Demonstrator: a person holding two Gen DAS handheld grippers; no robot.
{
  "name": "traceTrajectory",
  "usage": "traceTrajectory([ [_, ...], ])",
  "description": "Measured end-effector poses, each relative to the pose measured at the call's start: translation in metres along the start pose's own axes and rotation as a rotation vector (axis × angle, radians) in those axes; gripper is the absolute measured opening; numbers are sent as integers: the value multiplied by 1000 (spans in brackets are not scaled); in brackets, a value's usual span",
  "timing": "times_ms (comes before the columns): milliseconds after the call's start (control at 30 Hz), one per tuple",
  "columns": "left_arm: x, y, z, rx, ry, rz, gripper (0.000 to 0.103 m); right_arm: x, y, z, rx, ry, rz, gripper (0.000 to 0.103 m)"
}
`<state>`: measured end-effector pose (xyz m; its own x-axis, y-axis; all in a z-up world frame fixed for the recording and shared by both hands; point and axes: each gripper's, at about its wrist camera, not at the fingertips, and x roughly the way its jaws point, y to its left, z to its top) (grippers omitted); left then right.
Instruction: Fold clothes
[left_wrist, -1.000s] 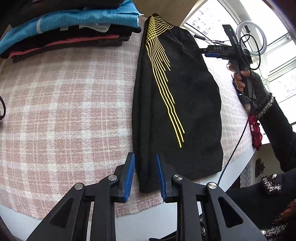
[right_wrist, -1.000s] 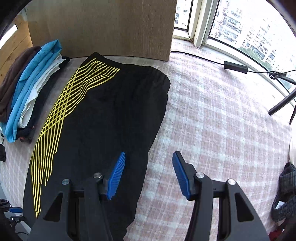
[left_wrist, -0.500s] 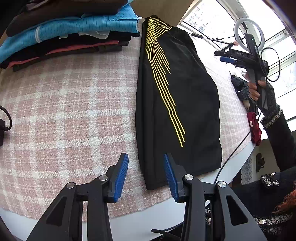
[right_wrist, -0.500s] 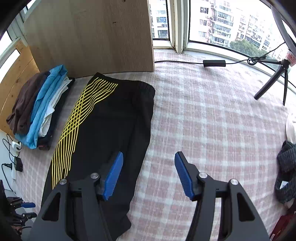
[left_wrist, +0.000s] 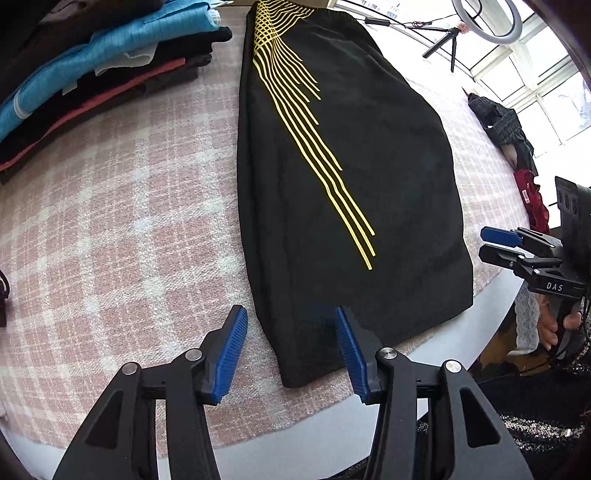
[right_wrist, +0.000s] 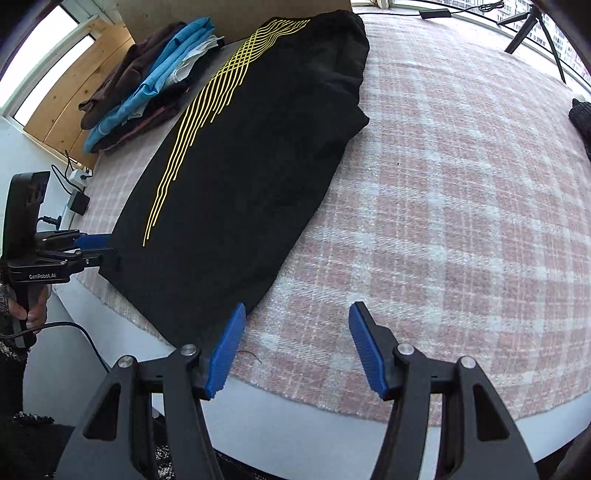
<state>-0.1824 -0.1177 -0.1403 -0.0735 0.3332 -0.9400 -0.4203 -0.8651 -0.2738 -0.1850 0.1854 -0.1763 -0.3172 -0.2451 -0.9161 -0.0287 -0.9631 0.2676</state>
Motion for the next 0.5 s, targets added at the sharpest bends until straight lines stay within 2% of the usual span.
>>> traceTrajectory([
  [33,1,-2,1,20,4,-2,43,3,8,-5,2,-8,-10,58],
  [67,2,-4,1,40,7,-5,31,6,17,-9,4,-17,-21,60],
  [133,4,-5,1,71,17,-19,18,8,34,-13,-4,-55,-69,60],
  [200,4,-4,1,100,16,-40,17,10,48,-18,-16,-71,-85,60],
  [300,4,0,3,122,21,-70,11,18,72,-26,-122,-84,-205,60],
  [333,5,1,3,120,24,-87,8,18,75,-29,-135,-99,-208,57],
  [467,4,4,4,117,17,-150,5,17,80,-27,-152,-105,-179,26],
  [500,2,5,4,111,14,-166,4,15,76,-25,-131,-92,-146,18],
])
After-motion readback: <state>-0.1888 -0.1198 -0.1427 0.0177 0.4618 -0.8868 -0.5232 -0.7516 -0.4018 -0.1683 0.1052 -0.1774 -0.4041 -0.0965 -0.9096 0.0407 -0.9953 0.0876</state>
